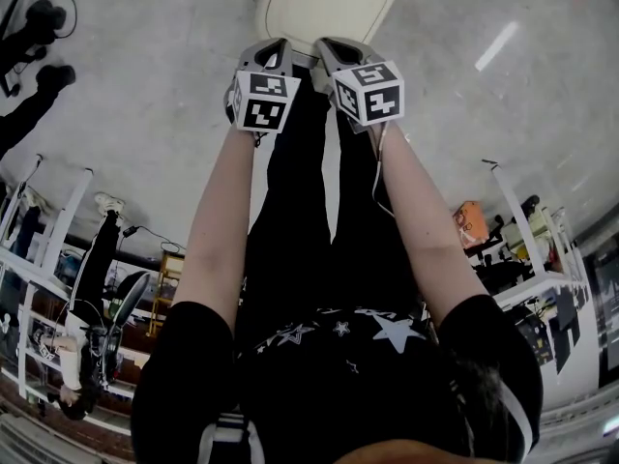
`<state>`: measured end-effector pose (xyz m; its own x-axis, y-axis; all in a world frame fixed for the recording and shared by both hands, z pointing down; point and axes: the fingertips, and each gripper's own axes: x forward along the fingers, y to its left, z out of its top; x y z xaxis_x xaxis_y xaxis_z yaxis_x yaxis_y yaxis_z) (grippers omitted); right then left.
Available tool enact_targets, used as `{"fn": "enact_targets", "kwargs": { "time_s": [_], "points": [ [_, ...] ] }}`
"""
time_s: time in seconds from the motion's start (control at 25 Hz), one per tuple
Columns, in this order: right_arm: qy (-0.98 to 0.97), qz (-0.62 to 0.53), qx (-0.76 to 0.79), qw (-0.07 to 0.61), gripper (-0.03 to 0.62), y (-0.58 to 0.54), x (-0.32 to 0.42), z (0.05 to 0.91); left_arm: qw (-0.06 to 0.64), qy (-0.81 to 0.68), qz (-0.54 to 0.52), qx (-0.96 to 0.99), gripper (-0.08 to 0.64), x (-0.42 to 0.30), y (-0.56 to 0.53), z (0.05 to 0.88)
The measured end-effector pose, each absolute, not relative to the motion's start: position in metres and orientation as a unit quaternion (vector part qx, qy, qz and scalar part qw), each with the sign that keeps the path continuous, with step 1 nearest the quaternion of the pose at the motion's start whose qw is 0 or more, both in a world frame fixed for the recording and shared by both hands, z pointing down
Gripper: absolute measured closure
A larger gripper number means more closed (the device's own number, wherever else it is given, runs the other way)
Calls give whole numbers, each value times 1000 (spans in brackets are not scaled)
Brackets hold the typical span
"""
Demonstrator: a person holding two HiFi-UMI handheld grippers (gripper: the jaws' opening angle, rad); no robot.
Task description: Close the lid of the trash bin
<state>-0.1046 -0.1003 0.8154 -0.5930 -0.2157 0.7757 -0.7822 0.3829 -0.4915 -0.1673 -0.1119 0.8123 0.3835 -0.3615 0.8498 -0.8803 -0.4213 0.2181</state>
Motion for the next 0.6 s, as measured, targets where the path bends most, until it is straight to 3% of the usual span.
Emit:
{"fn": "enact_targets", "kwargs": {
  "time_s": [0.32,0.6],
  "points": [
    [-761,458,336,312,586,-102,-97,811,350,-415,369,754,549,-172,-116,807],
    [-769,436,363,294,586,-122,-101,760,324,-425,335,776,549,-184,-141,753]
  ]
}}
